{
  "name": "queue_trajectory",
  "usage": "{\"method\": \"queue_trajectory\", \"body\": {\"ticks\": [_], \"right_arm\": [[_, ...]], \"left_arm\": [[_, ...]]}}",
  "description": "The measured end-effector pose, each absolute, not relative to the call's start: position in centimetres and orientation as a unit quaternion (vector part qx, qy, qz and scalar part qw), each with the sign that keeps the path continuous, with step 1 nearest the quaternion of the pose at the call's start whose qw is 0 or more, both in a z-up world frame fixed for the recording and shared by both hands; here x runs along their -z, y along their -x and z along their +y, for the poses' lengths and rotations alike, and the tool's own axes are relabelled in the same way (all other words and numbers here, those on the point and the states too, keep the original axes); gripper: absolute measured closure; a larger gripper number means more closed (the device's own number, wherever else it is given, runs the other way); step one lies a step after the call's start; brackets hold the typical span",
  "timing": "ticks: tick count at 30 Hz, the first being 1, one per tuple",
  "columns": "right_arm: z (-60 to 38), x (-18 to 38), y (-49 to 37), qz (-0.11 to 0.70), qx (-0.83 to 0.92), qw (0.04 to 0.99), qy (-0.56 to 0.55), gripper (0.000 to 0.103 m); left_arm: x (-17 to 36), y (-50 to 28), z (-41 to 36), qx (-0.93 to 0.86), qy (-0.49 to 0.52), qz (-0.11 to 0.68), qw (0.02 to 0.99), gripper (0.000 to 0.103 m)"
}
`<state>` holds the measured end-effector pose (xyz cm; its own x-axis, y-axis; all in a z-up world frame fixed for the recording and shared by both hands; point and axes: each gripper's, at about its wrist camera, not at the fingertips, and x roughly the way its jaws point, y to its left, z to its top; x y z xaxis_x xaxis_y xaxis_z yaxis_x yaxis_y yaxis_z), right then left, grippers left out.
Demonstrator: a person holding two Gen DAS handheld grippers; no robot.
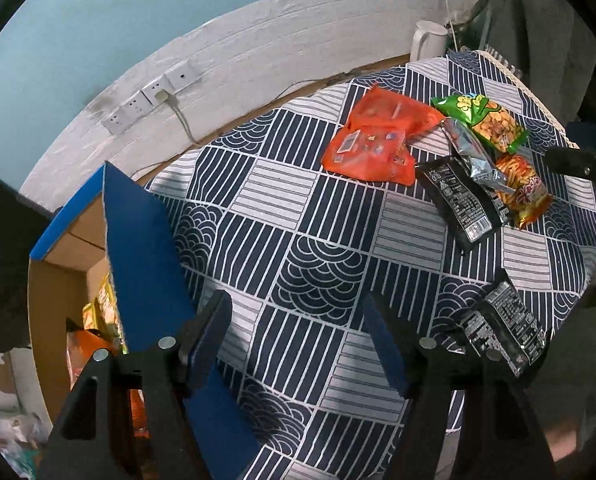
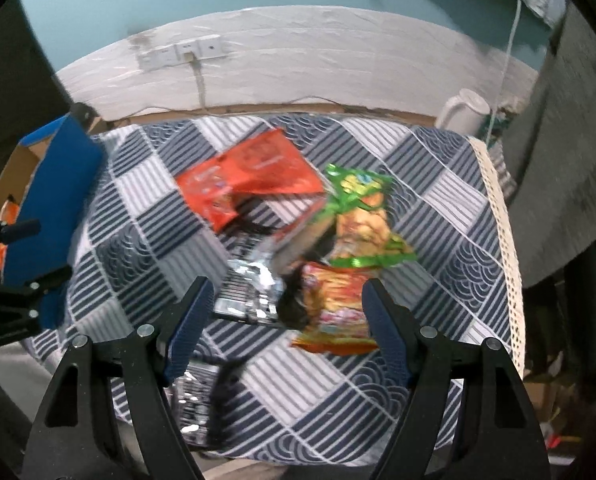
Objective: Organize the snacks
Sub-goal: 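Grasp the green peanut bag with the right tool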
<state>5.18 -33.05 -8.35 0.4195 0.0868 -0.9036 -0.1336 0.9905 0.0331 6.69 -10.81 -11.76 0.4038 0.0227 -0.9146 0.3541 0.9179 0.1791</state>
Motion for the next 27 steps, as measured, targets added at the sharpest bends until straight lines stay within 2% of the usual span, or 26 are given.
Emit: {"method": "queue_trajectory", "body": {"ticks": [11, 21, 27], "right_arm": [[-37.1, 10.4, -10.2, 0.562, -0.057, 0.825, -0.015, 0.027], [-38.4, 14.1, -15.7, 0.589, -0.04, 0.807, 0.008, 0.027], [-39.1, 16.2, -16.8, 0.602, -0.042, 0.797, -0.021, 0.027]], "left_arm": [[12.1, -10.5, -12.2, 0.093, -0.157, 0.538, 0.823, 0.029], [14.9, -13.8, -11.8, 0.089, -0.132, 0.563, 0.811, 0.029], [16.6, -14.9, -11.8, 0.097, -0.123, 0.579, 0.8, 0.029]]}}
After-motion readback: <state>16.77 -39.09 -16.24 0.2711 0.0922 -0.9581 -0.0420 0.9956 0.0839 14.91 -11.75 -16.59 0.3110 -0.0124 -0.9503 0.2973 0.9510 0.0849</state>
